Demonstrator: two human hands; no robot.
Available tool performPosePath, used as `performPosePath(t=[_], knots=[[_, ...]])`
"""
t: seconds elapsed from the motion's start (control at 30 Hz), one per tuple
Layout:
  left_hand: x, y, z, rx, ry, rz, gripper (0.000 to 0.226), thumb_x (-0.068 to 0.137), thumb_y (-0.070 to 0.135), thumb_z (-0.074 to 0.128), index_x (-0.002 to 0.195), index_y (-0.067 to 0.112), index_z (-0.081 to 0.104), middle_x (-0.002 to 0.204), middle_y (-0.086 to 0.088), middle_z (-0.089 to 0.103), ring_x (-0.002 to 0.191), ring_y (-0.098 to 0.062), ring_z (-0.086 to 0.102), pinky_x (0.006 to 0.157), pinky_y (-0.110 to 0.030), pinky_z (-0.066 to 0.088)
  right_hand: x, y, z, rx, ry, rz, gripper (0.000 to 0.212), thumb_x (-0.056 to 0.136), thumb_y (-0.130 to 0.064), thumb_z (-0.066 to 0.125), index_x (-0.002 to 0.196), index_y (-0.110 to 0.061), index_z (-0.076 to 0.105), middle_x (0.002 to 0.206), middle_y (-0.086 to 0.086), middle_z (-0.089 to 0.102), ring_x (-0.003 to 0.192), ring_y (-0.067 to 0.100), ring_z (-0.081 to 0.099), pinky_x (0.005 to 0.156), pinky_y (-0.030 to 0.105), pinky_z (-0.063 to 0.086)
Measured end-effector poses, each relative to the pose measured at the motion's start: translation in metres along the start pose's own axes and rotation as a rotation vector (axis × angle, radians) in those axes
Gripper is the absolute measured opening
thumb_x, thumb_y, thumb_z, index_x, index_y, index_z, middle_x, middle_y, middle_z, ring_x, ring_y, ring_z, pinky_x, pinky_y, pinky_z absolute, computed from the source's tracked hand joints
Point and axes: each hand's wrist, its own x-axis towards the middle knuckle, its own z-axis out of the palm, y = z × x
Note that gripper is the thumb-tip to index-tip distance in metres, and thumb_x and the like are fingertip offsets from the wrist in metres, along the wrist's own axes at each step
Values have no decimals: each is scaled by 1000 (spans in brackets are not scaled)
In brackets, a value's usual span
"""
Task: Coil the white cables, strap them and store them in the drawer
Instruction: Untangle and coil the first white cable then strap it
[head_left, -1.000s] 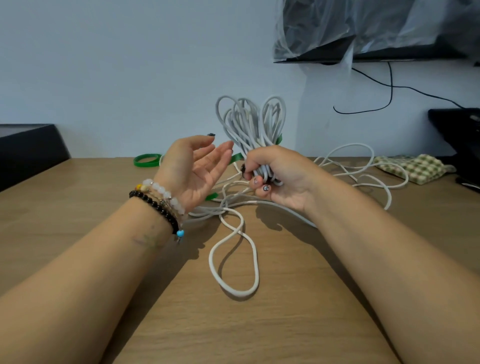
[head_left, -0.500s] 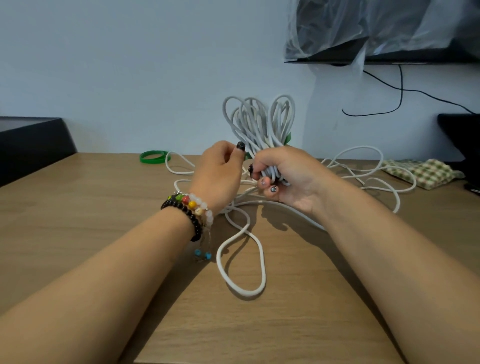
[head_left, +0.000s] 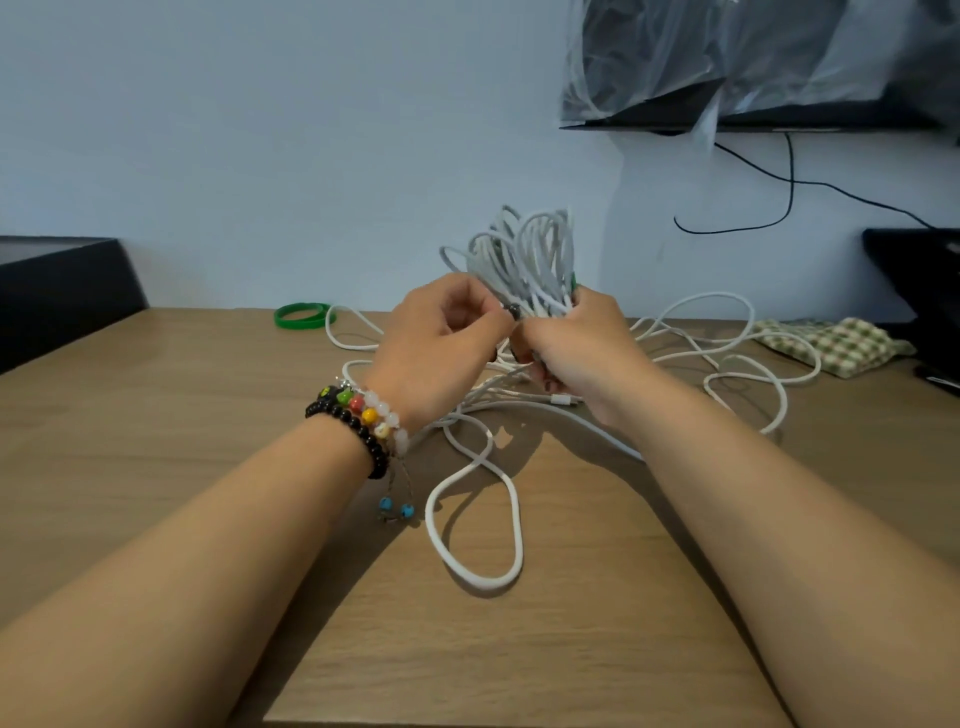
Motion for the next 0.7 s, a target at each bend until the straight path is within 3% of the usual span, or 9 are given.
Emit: performPosePath(t=[0.1, 0.27, 0.4, 0.47, 0.6, 0.7], knots=[[-2, 1, 1, -31, -41, 81, 10, 77, 19, 61, 70, 12, 60, 58, 1, 57, 58, -18, 50, 57, -30, 40, 1, 5, 7, -114, 28, -110, 24, 68, -11, 66, 89, -23, 65, 73, -1, 67, 61, 21, 59, 53, 29, 45], [-4, 3, 2, -128, -62, 135, 4, 83, 15, 63, 80, 15, 65, 74, -28, 63, 63, -29, 53, 61, -32, 44, 2, 7, 8, -237, 70, -204, 26, 75, -23, 71, 100, -25, 64, 88, -6, 68, 81, 16, 63, 65, 28, 50], [-5, 5, 8, -214, -3, 30, 7, 90, -1, 62, 90, -1, 69, 58, 3, 65, 46, 2, 52, 48, -8, 39, 2, 8, 12, -354, 110, -251, 24, 77, -23, 67, 101, -23, 62, 91, -4, 66, 85, 21, 62, 66, 30, 50], [-6, 6, 11, -277, 41, -32, 9, 89, -2, 62, 95, -5, 69, 50, 12, 61, 40, 4, 50, 44, -5, 35, 2, 8, 15, -386, 131, -271, 22, 78, -22, 64, 100, -22, 59, 91, -2, 65, 86, 23, 60, 68, 32, 50], [-7, 9, 15, -367, 112, -153, 11, 89, 3, 63, 95, -4, 69, 41, 14, 54, 38, 4, 49, 42, -5, 35, 0, 9, 19, -458, 139, -311, 18, 80, -19, 61, 92, -23, 48, 77, -7, 52, 75, 21, 51, 51, 25, 35], [-7, 8, 14, -397, 136, -265, 14, 87, 16, 68, 88, 2, 71, 40, 14, 49, 35, 0, 40, 38, -11, 30, -5, 9, 22, -500, 133, -337, 22, 81, -20, 62, 96, -21, 46, 81, -2, 56, 78, 25, 54, 56, 30, 40]])
